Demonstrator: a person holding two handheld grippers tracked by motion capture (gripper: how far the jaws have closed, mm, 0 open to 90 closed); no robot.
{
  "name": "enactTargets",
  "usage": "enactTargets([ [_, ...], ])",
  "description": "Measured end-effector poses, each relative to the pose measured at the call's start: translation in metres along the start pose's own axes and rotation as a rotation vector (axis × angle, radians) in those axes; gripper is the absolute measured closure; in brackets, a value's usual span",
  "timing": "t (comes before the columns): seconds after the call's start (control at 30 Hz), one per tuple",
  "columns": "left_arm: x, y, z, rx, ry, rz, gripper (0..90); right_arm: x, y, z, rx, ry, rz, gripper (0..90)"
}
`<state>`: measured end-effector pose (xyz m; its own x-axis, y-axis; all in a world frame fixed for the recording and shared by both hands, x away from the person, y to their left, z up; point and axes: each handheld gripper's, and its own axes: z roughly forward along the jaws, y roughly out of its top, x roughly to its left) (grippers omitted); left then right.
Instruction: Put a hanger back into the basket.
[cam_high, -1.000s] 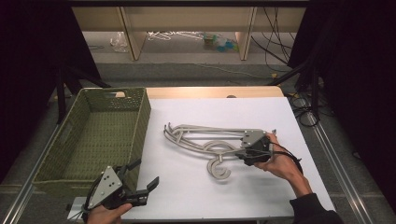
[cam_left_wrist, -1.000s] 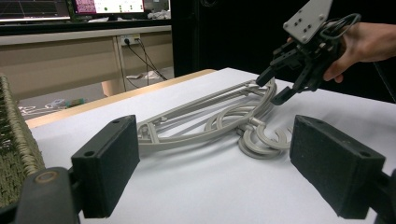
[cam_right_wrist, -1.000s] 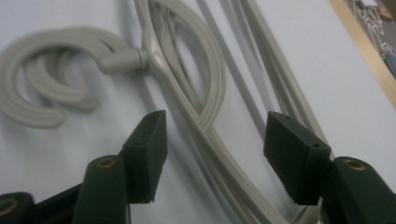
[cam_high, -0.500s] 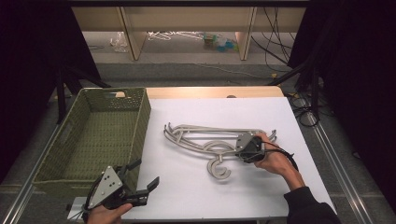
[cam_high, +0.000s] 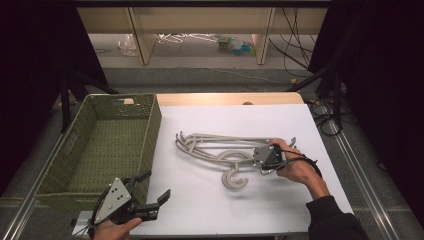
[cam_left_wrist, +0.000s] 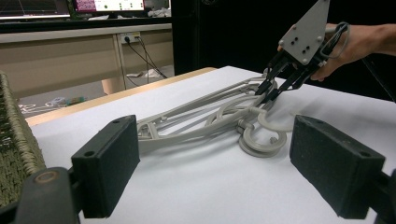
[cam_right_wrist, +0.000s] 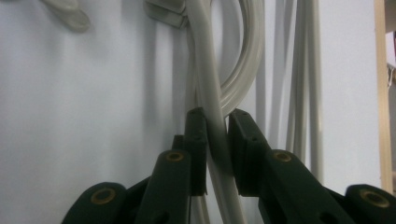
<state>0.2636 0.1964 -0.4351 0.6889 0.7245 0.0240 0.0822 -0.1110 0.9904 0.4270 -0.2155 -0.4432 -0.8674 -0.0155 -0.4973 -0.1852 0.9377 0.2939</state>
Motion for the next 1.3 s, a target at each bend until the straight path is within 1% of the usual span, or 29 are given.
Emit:
enactTargets([
  [0.03, 0.0, 0.0, 0.0, 0.0, 0.001, -0.002, 15.7, 0.0, 0.0, -0.002, 0.002, 0.005, 0.0, 79.1],
  [0.07, 0.0, 0.0, 0.0, -0.001, 0.001, -0.007, 15.7, -0.001, 0.0, -0.003, -0.003, -0.004, -0.019, 79.1],
  [0.1, 0.0, 0.0, 0.0, -0.004, 0.001, -0.006, 15.7, -0.001, 0.001, -0.006, 0.0, 0.0, -0.009, 79.1],
  [0.17, 0.0, 0.0, 0.0, -0.001, 0.001, 0.003, 15.7, -0.003, 0.003, -0.01, -0.005, -0.017, -0.04, 79.2],
  [0.2, 0.0, 0.0, 0.0, 0.001, 0.002, 0.0, 15.7, -0.004, 0.004, -0.012, -0.004, -0.019, -0.044, 79.3],
  [0.23, 0.0, 0.0, 0.0, 0.001, 0.002, -0.001, 15.7, -0.004, 0.005, -0.015, 0.001, -0.013, -0.042, 79.4],
  [0.27, -0.001, 0.0, 0.0, -0.003, 0.004, -0.014, 15.7, -0.004, 0.006, -0.016, -0.006, -0.014, -0.039, 79.4],
  [0.33, -0.001, 0.0, 0.0, -0.004, 0.005, -0.014, 15.7, -0.003, 0.009, -0.021, -0.01, -0.017, -0.04, 79.8],
  [0.4, -0.001, 0.0, -0.001, -0.002, 0.008, -0.013, 15.7, -0.004, 0.012, -0.027, -0.023, -0.015, -0.064, 80.2],
  [0.43, -0.001, 0.0, -0.001, -0.002, 0.008, -0.013, 15.7, -0.004, 0.012, -0.027, -0.023, -0.015, -0.064, 80.2],
  [0.47, 0.0, 0.0, -0.001, -0.011, 0.006, -0.001, 15.7, -0.001, 0.015, -0.033, -0.023, -0.011, -0.055, 80.6],
  [0.5, 0.0, 0.001, -0.001, -0.004, 0.01, -0.003, 15.7, -0.002, 0.016, -0.034, -0.028, -0.021, -0.096, 80.6],
  [0.53, 0.0, 0.0, -0.001, -0.004, 0.01, -0.001, 15.7, 0.0, 0.018, -0.037, -0.021, -0.035, -0.083, 80.7],
  [0.57, 0.0, 0.0, -0.002, -0.003, 0.011, 0.0, 15.7, 0.002, 0.018, -0.039, -0.019, -0.025, -0.074, 80.8],
  [0.67, 0.0, 0.001, -0.002, -0.007, 0.013, 0.007, 15.7, 0.005, 0.02, -0.047, -0.041, -0.022, -0.087, 80.8],
  [0.7, 0.0, 0.001, -0.002, -0.005, 0.014, 0.009, 15.7, 0.007, 0.021, -0.05, -0.043, -0.015, -0.079, 80.8],
  [0.73, 0.0, 0.0, -0.002, -0.003, 0.014, 0.01, 15.7, 0.008, 0.022, -0.052, -0.06, -0.015, -0.09, 80.8],
  [0.77, 0.0, 0.0, -0.001, -0.01, 0.014, 0.009, 15.7, 0.012, 0.023, -0.055, -0.048, -0.004, -0.062, 80.8],
  [0.83, -0.002, 0.0, -0.001, 0.007, 0.023, 0.017, 15.9, 0.017, 0.026, -0.058, -0.063, 0.004, -0.07, 80.9],
  [0.9, -0.005, -0.001, 0.001, 0.028, 0.034, 0.053, 16.0, 0.022, 0.029, -0.059, -0.059, 0.021, -0.059, 80.9],
  [0.93, -0.008, -0.001, 0.003, 0.047, 0.036, 0.068, 17.0, 0.023, 0.03, -0.059, -0.066, 0.026, -0.082, 80.8],
  [1.0, -0.01, -0.001, 0.005, 0.055, 0.031, 0.07, 17.2, 0.026, 0.031, -0.06, -0.059, 0.03, -0.071, 80.8],
  [1.03, -0.013, 0.0, 0.007, 0.053, 0.023, 0.067, 17.5, 0.031, 0.033, -0.06, -0.068, 0.047, -0.073, 80.9],
  [1.1, -0.022, 0.003, 0.013, 0.055, 0.028, 0.075, 17.6, 0.033, 0.033, -0.06, -0.07, 0.049, -0.078, 80.8],
  [1.17, -0.035, 0.007, 0.022, 0.108, 0.014, 0.123, 20.6, 0.038, 0.035, -0.06, -0.073, 0.071, -0.08, 80.8],
  [1.2, -0.035, 0.007, 0.022, 0.108, 0.014, 0.123, 20.4, 0.038, 0.035, -0.06, -0.073, 0.071, -0.08, 80.8],
  [1.23, -0.044, 0.008, 0.032, 0.125, -0.004, 0.178, 20.3, 0.04, 0.035, -0.061, -0.076, 0.075, -0.081, 80.9],
  [1.27, -0.048, 0.009, 0.038, 0.14, -0.012, 0.226, 20.8, 0.041, 0.036, -0.061, -0.093, 0.076, -0.089, 80.8],
  [1.3, -0.051, 0.009, 0.045, 0.162, -0.016, 0.255, 21.6, 0.043, 0.036, -0.062, -0.084, 0.084, -0.072, 80.9],
])
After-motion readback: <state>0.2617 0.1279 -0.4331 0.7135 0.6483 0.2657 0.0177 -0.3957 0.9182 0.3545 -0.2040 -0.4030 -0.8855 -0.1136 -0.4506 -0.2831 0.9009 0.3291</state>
